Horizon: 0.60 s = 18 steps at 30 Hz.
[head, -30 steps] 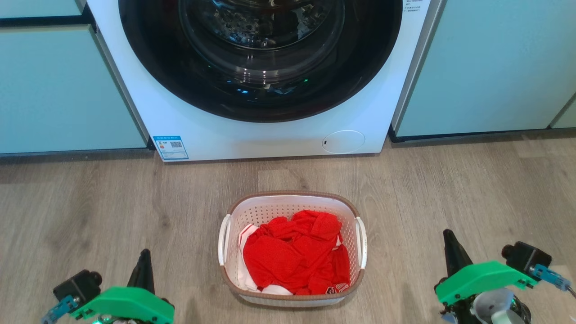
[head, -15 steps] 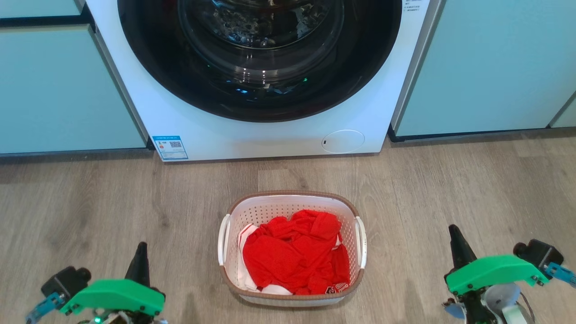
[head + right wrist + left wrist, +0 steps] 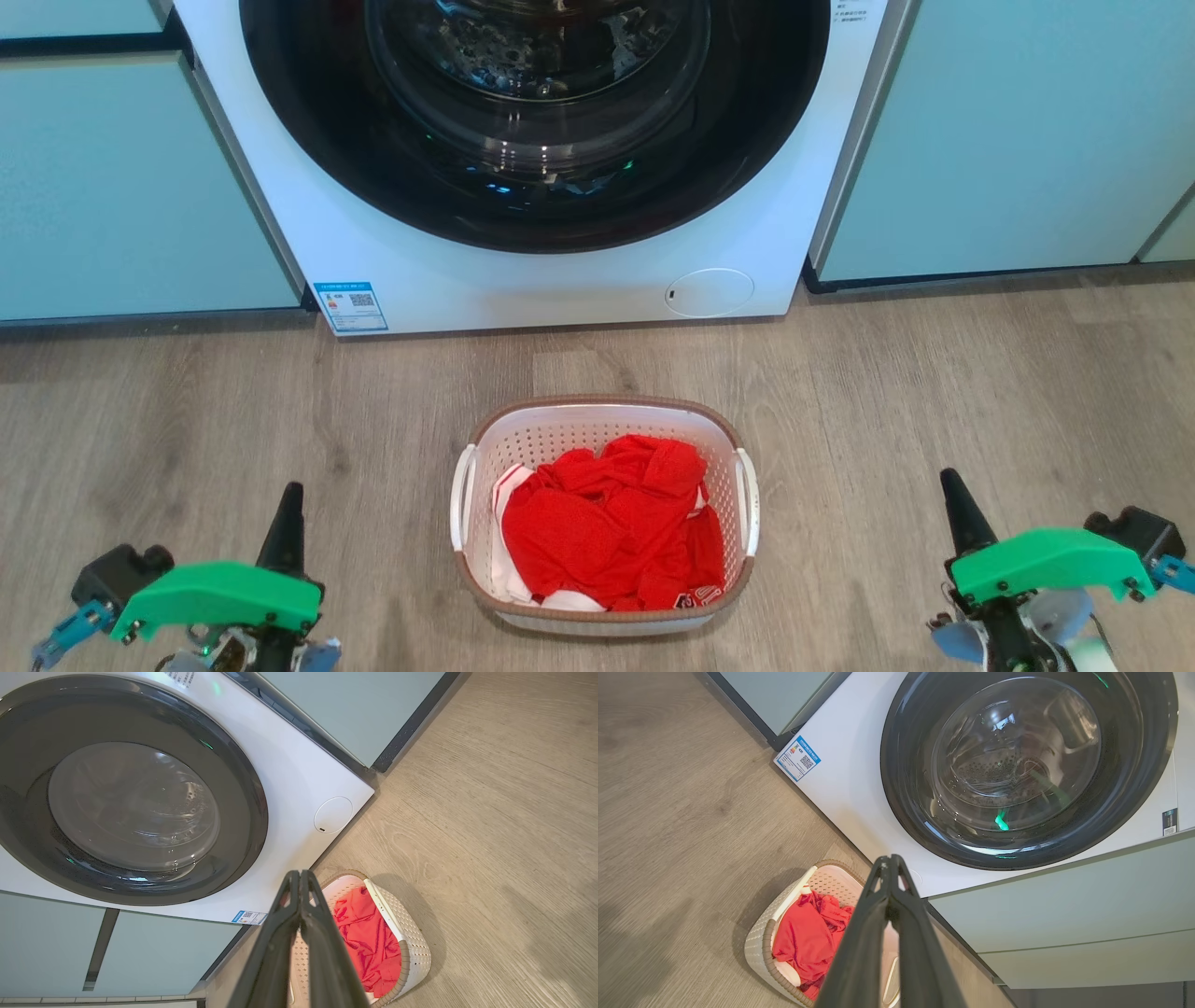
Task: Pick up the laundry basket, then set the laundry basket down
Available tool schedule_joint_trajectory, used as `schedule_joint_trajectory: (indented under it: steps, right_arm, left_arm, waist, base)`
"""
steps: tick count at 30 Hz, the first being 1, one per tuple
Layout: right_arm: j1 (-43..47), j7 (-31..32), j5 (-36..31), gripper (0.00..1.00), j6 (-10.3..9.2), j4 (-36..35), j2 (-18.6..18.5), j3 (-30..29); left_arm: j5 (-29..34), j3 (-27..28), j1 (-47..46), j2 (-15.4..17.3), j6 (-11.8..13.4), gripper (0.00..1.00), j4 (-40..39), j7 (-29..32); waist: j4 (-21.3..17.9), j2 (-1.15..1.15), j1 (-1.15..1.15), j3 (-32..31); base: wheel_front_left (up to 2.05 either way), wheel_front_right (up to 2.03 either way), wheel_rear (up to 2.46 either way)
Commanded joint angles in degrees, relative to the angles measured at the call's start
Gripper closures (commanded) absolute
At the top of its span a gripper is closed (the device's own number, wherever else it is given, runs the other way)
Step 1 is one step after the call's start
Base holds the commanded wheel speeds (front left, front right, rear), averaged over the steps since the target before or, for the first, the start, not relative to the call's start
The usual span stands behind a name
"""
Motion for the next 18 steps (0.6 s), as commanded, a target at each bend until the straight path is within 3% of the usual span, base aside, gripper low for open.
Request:
schedule_joint_trajectory:
  steps: [1, 18]
  right_arm:
    - [-3.2, 0.3, 1.9, 1.00, 0.22, -2.3, -0.9, 0.1]
    - [-3.9, 3.3, 13.5, 1.00, 0.27, -2.7, -0.9, -2.2]
  left_arm:
    - [-1.8, 1.9, -3.2, 0.0, -0.4, 1.00, -1.7, 0.5]
    - [-14.3, 3.8, -5.2, 0.0, -2.0, 1.00, -1.5, 3.4]
  waist:
    - [0.0, 0.00, 0.00, 0.0]
    - [-0.2, 0.00, 0.00, 0.1]
  base:
    - [0.00, 0.00, 0.00]
    - [0.00, 0.00, 0.00]
